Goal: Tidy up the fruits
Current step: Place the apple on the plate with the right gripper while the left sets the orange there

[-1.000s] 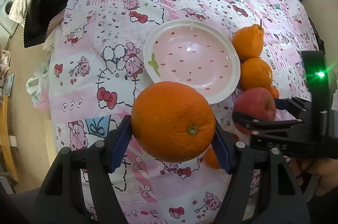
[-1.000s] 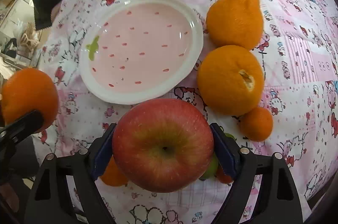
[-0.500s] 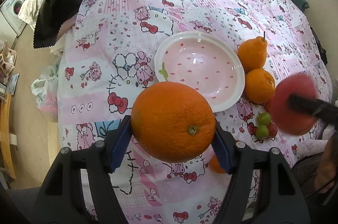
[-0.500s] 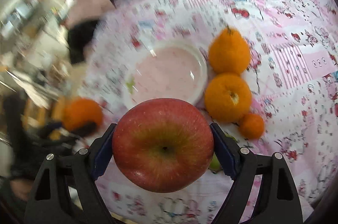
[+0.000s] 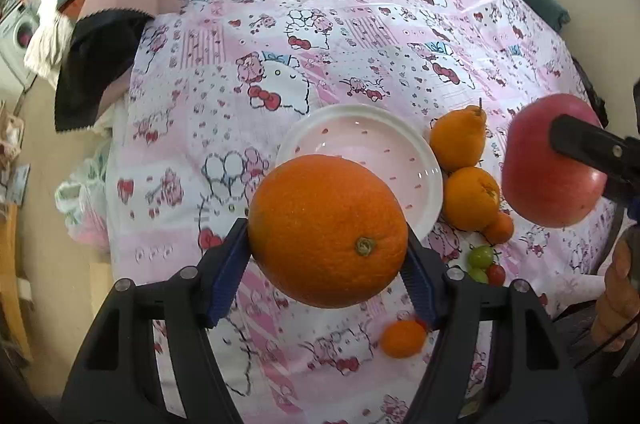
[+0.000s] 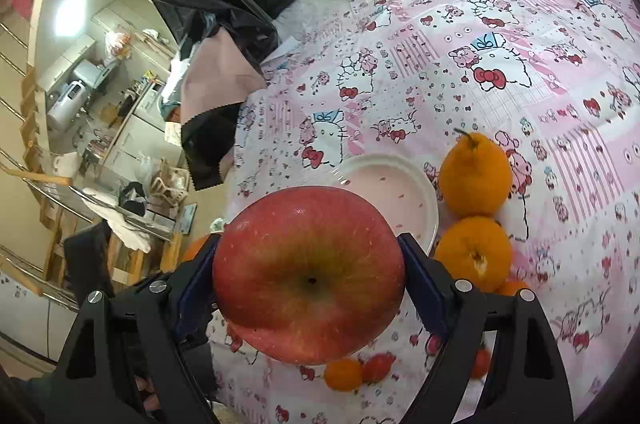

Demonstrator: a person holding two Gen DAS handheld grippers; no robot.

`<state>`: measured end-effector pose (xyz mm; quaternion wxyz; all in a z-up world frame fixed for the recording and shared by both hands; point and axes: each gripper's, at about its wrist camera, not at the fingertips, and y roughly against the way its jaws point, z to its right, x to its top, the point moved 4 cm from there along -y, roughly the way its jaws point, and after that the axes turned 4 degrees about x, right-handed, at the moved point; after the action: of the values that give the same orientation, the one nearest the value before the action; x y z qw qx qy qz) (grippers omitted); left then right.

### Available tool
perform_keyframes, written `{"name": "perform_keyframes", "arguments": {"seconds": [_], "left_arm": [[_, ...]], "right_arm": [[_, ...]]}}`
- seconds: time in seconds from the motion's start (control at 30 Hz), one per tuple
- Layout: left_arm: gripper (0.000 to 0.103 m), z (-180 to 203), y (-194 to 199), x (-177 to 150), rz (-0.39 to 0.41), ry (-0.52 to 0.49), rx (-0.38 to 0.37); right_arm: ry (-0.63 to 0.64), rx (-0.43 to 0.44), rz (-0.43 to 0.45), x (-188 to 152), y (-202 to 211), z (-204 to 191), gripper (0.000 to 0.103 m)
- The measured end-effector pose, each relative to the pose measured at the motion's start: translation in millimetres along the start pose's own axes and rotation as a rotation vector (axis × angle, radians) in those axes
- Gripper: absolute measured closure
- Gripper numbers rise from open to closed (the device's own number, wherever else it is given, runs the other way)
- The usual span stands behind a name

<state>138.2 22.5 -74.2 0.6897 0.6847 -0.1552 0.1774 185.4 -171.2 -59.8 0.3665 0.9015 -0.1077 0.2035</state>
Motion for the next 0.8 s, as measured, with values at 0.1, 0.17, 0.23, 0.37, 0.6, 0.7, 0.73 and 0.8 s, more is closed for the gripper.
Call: {"name": "perform_keyframes", "arguments": {"seconds": [0.1,0.17,0.23,0.37,0.6,0.7,0.73,0.8], "left_arm": [[0.036,2,-13,11,-0.004,-0.034,0.011],[0.036,2,-25,17,-0.024,-0.044,0.006],[0.036,5,-40,20,-0.043,-0.058,0.006],[0.036,13,-72,22,-0.074,-0.107,0.006],[0.036,27,-111,33,-0.102,-0.152,-0.008],[0.035,25,-125,37,-0.114,-0.163,0.008],[0.035,24,-129,38,-0.118,-0.165,0.012],[0.035,24,-136,39,-0.132,-0.168,0.007]], "right_arm": [[0.0,-0.026,-0.031,8,-17,6,0.016],[0.006,-0.057,-0.058,15,-32,13,0.016],[0.006,-0.076,-0.088,21,-48,20,0.016],[-0.019,-0.109,-0.159,28,-85,39,0.016],[-0.062,-0.165,-0.239,31,-132,58,0.016],[-0.084,-0.192,-0.259,31,-148,67,0.016],[-0.087,-0.195,-0.26,31,-149,68,0.016],[-0.097,-0.213,-0.267,31,-155,71,0.016]]}}
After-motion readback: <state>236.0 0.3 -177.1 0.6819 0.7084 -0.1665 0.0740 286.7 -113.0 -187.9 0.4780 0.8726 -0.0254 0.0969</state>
